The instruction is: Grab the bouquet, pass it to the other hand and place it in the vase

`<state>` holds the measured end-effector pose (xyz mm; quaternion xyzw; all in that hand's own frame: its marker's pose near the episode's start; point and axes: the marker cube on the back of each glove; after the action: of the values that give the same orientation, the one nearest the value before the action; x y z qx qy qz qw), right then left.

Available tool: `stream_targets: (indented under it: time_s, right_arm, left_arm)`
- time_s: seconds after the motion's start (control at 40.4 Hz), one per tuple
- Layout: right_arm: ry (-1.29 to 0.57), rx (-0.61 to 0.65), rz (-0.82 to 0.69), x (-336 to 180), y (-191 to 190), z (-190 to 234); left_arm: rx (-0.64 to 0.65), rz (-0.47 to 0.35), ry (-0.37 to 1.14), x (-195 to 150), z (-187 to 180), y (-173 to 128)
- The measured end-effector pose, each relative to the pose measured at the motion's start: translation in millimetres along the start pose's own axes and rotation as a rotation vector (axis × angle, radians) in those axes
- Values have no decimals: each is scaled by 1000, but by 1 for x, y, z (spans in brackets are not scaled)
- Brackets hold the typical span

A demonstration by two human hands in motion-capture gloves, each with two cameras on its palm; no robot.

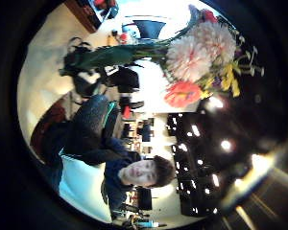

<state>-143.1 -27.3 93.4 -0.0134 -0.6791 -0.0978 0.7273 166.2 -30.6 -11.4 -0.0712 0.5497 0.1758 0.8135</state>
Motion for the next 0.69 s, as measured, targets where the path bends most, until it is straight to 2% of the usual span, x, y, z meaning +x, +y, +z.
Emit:
stream_targets:
  time_s: [0.149, 0.371, 0.52, 0.594, 0.693]
  right_arm:
    - [37, -45, -16, -8, 2, 25]
    - [82, -102, -34, -11, 6, 59]
    - [95, -156, -59, -13, 6, 83]
    - [108, -182, -64, -16, 8, 94]
    - [131, -173, -79, -20, 11, 102]
  left_arm:
    - [-61, -29, 224, -6, 6, -18]
    - [-70, -26, 279, 4, 12, -19]
    - [-85, -5, 315, 21, 24, -6]
    - [-57, 13, 315, 18, 27, -9]
    - [64, 23, 336, 17, 24, -14]
